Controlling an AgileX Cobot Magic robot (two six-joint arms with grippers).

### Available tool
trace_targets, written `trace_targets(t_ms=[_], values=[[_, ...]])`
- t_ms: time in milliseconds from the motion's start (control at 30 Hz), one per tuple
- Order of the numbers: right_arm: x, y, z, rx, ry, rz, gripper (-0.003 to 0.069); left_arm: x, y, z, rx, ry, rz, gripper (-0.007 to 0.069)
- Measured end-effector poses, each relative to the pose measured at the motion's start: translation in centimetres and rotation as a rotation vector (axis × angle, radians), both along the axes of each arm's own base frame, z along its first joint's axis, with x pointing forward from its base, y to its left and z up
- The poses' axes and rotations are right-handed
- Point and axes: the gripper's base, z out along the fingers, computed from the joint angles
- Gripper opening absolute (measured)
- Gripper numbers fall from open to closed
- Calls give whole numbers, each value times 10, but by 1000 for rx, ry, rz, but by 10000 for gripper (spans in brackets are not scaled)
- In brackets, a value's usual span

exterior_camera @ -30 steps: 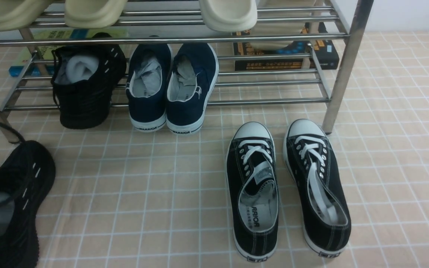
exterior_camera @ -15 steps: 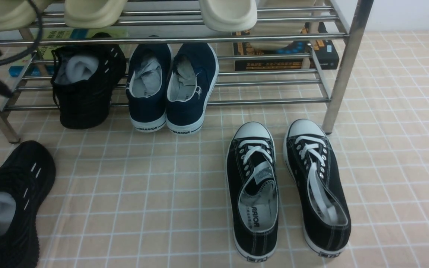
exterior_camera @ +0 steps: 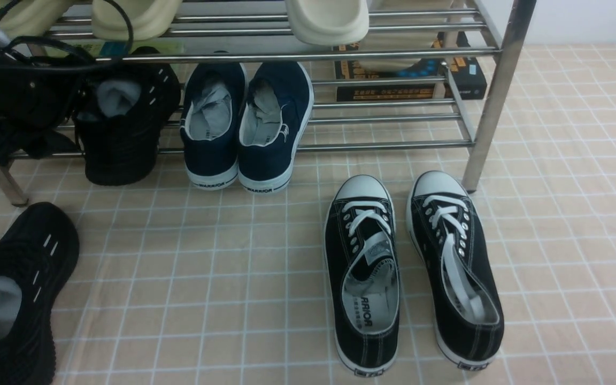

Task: Take the shoes off the shelf from the light coffee tablecloth by hand.
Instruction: 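Grasp the leftmost shoe on the bottom shelf of the shoe rack with the left gripper, then set the held shoe down on the floor in front of the rack with the left gripper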

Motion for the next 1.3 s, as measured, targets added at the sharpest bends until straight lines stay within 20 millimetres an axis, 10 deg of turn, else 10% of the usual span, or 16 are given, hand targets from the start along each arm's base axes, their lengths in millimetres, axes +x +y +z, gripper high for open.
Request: trace_targets(t_ms=[433,733,1100,1300], values=[[0,0,0,0,0,0,239,14,2,-20,3,-10,20,386],[0,0,0,0,0,0,239,11,1,-24,27,53,-32,29],[0,0,0,0,0,0,239,-73,1,65,207,122,-158,19],[0,0,0,0,0,0,239,-120,2,50,245,224,-171,19]])
